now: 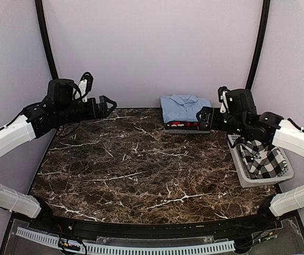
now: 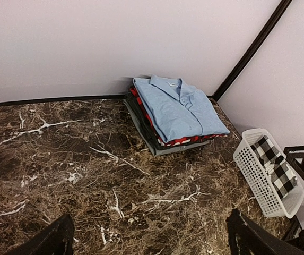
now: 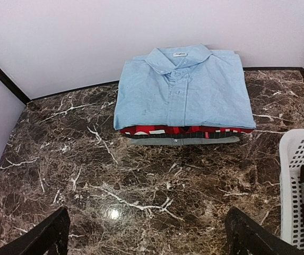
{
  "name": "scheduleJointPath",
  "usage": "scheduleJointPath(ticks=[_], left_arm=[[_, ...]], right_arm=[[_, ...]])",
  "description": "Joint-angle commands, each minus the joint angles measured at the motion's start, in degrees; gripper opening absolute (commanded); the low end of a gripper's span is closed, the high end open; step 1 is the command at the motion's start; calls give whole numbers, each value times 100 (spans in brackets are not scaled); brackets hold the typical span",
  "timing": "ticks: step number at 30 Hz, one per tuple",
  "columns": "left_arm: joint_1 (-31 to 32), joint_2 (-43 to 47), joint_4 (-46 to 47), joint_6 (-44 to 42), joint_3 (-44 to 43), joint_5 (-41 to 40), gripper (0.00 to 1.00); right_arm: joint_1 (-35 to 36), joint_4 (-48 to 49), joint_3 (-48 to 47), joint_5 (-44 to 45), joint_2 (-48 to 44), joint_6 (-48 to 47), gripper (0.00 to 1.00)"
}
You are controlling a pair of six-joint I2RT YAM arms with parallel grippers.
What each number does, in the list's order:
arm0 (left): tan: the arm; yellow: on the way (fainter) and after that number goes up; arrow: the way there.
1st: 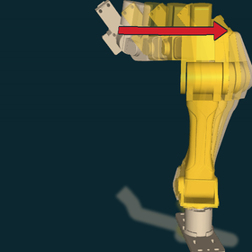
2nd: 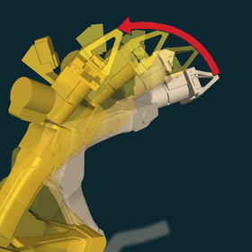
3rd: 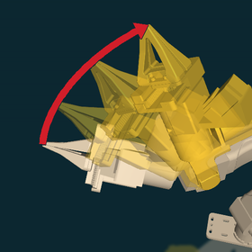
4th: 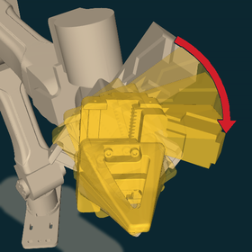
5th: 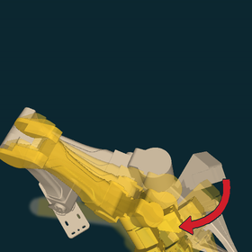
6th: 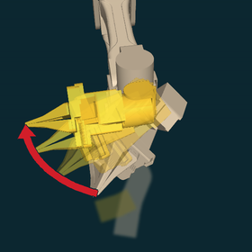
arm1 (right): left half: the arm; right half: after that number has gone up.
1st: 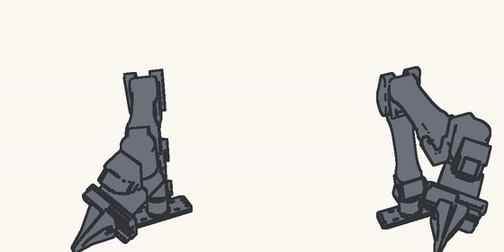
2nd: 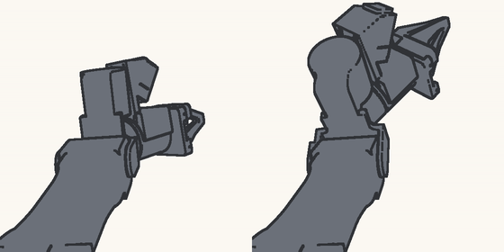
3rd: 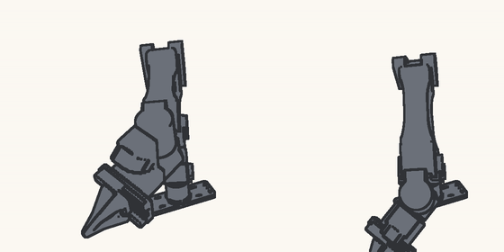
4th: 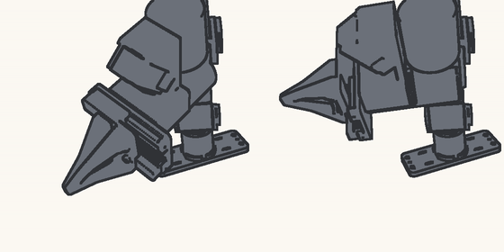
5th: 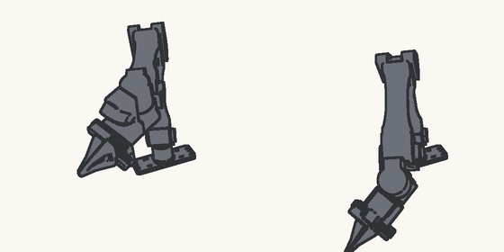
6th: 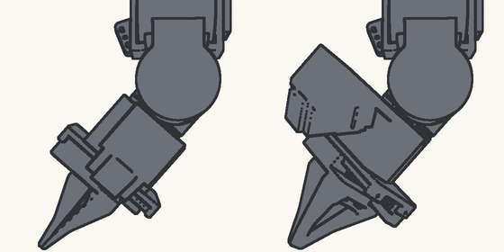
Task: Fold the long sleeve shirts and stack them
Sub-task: Reset both arms
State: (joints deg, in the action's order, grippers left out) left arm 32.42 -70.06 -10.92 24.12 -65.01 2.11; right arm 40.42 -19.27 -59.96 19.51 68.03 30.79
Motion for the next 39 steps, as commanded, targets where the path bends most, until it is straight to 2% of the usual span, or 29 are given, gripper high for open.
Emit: scheduleJointPath(ticks=[1,8,20,39], left_arm=[[9,262,-48,-119,166,-412,99],[0,209,-64,-172,140,-437,99],[1,83,38,-46,89,-401,99],[2,6,-60,-98,-35,-623,96]], right_arm=[[-30,-142,-137,362,60,158,99],[-32,-214,-225,623,-27,499,99],[-26,471,168,888,-673,135,99],[-26,256,110,879,-464,262,99]])
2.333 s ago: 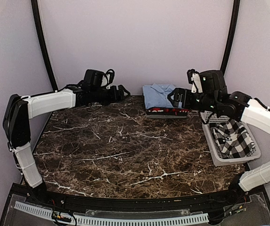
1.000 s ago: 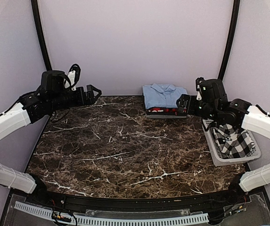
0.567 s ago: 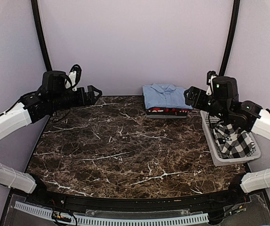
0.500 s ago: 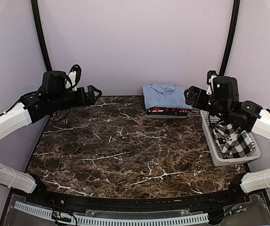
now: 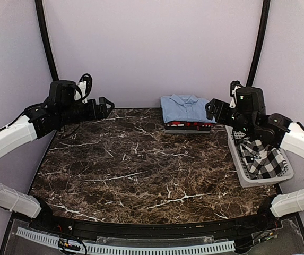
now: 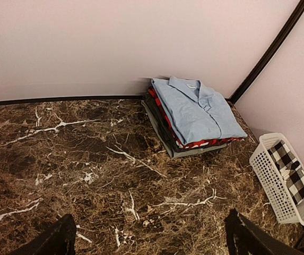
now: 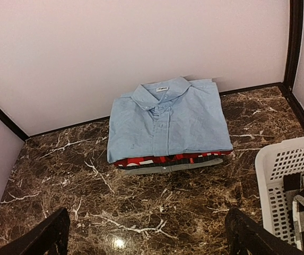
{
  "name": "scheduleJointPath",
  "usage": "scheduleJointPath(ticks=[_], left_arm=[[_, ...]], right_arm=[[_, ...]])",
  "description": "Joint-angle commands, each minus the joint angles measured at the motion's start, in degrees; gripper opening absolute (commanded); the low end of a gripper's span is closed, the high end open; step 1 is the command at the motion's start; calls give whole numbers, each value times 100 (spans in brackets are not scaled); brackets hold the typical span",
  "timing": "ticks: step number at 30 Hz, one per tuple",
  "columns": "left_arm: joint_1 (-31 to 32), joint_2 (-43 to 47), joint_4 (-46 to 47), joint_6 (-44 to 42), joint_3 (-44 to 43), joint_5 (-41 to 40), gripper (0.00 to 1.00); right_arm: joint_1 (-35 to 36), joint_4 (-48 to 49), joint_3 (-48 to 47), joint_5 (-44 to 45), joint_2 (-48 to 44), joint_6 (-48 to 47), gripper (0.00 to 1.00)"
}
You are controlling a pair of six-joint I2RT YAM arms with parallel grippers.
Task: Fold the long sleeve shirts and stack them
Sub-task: Reset both arms
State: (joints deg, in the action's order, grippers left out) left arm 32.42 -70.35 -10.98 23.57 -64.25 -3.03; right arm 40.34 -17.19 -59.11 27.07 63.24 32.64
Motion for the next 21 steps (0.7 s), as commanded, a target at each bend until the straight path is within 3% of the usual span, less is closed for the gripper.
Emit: scheduleJointPath(ticks=[1,21], left_arm=[[1,35,-53,-31,-118,-130,96],[4,-49,-174,-107,-225,-13,96]], right_arm=[[-17,61,25,115,12,77,99],[-18,104,148,89,-102,97,99]])
